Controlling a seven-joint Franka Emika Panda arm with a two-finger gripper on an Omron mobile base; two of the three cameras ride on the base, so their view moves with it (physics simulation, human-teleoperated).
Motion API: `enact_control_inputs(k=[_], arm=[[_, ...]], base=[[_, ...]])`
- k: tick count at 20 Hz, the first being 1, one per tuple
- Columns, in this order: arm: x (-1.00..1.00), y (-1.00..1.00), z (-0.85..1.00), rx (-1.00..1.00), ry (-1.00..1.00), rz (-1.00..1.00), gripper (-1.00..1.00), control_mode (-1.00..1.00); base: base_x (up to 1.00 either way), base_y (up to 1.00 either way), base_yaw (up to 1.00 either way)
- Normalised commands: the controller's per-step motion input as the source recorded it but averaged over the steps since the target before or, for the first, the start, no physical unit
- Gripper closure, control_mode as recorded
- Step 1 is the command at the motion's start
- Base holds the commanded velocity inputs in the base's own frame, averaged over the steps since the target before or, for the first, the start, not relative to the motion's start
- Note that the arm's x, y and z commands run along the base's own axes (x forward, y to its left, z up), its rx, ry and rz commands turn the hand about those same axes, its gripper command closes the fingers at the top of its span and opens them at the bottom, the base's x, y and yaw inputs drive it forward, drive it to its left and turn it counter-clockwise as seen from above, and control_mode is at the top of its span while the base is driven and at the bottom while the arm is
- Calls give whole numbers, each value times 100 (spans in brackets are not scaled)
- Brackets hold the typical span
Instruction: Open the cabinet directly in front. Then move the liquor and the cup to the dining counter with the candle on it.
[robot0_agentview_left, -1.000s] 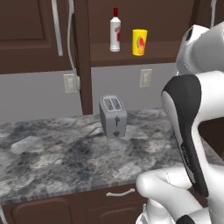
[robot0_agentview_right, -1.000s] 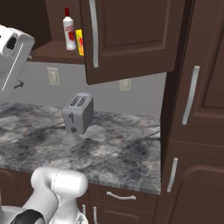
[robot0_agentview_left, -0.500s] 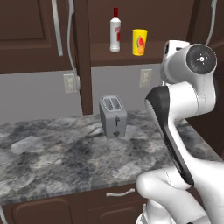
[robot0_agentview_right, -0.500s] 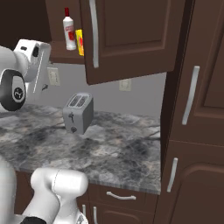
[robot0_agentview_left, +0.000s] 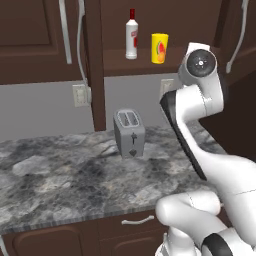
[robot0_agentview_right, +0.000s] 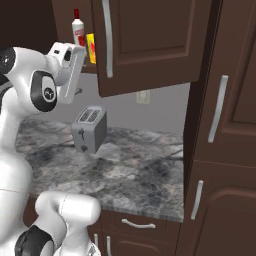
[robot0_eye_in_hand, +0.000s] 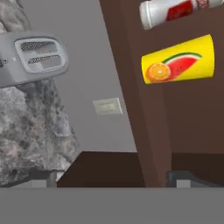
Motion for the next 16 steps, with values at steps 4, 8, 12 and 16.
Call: enact_control_inputs(k=[4, 8, 12, 16], arm=[[71, -34, 0, -3, 0, -45, -100, -100], [50, -35, 0, -3, 0, -42, -100, -100], [42, -41, 0, 0, 0, -36, -100, -100], [7, -68, 10, 0, 0, -16, -100, -100]], base=[[0, 0, 0], [0, 0, 0], [0, 0, 0], [0, 0, 0]])
